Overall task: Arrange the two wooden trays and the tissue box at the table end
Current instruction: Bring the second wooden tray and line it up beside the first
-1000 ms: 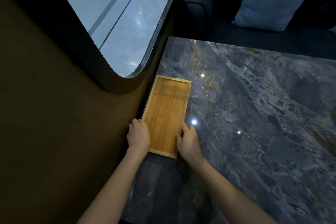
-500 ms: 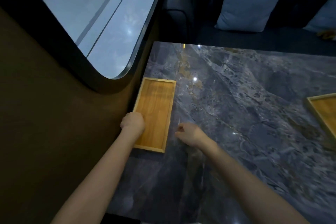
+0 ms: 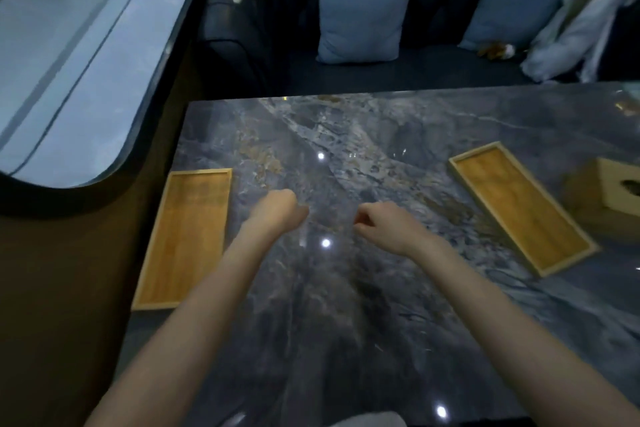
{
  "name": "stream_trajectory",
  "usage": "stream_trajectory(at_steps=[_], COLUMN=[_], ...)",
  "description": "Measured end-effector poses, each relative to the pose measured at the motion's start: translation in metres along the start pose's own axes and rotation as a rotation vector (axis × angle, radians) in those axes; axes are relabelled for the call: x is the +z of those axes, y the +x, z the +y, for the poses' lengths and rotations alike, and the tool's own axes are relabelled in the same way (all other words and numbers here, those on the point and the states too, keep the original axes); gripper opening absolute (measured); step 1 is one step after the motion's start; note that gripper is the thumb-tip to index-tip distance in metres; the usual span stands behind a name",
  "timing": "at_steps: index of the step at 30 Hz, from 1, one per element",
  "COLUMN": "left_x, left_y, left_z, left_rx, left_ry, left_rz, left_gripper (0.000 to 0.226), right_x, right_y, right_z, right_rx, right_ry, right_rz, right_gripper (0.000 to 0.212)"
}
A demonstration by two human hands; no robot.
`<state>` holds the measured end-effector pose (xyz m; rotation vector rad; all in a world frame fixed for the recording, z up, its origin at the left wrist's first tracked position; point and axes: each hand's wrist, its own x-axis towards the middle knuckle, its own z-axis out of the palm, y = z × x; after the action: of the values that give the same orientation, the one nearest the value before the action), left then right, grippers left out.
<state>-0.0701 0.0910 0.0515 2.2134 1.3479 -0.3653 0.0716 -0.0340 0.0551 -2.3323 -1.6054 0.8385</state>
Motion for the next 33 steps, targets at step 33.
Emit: stream_trajectory(at_steps=[33], left_x=[0.199], left_y=[0.058], left_z=[0.323], left_rx=[0.154], left_ry=[-0.323], left_rz=[0.111], left_gripper=[0.043], right_x=[-0.049], right_y=[-0.118], right_z=[0.373], right_rx=[0.650], right_ry=[0.214], right_rz=[0.458], right_gripper=[0.028])
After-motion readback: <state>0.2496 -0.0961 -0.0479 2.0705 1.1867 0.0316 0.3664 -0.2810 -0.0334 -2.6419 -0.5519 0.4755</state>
